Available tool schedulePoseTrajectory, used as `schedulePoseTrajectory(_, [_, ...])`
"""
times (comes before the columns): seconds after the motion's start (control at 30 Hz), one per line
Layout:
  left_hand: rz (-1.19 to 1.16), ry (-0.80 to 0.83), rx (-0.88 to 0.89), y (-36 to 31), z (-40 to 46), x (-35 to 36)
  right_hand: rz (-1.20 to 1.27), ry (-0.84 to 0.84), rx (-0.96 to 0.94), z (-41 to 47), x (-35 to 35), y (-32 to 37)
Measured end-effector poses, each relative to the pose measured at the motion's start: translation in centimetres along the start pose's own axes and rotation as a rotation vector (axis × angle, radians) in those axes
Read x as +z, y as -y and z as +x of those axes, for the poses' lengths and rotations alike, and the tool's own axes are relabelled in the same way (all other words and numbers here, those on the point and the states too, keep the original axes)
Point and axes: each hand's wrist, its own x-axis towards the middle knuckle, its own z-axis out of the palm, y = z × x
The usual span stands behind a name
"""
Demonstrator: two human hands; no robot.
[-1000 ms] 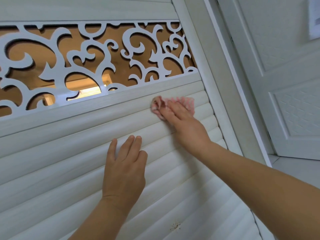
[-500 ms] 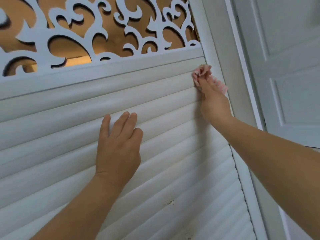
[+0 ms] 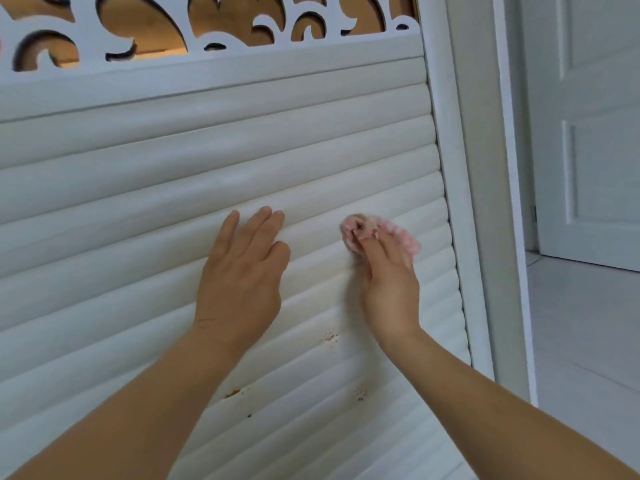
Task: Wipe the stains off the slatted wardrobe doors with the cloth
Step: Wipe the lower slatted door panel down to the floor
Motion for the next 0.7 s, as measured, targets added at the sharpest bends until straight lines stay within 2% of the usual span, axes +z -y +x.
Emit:
schedulePoseTrajectory(0.1, [-0.019, 0.031, 0.003, -0.6, -2.0, -0.2, 0.029, 0.017, -0.121, -3.5, 1.3, 1.9])
schedulePoseTrajectory(0.27, [-0.061, 0.033, -0.123, 0.4, -3.9, -1.5, 0.030, 0.078, -0.396, -3.8, 2.2, 4.0])
schedulePoseTrajectory(0.33, [-0.061, 0.026, -0.148, 1.1, -4.4, -2.2, 0.019, 0.016, -0.377, -2.6, 1.9, 3.2])
schedulePoseTrajectory(0.43, [-0.054, 0.012, -0.168, 2.4, -5.3, -3.1, 0.053, -0.142, -0.119, -1.8, 2.1, 3.1])
schedulePoseTrajectory(0.53, [-0.049, -0.015, -0.159, 3.0, -5.9, -3.6, 0.090, -0.176, 0.053, -2.1, 3.1, 5.0])
schedulePoseTrajectory(0.6, [-0.054, -0.020, -0.162, 3.2, -6.2, -3.6, 0.075, -0.162, -0.012, -3.0, 3.8, 6.4])
schedulePoseTrajectory(0.7, [-0.070, -0.022, -0.166, 2.9, -6.5, -3.3, 0.018, -0.107, -0.249, -5.1, 4.6, 7.8])
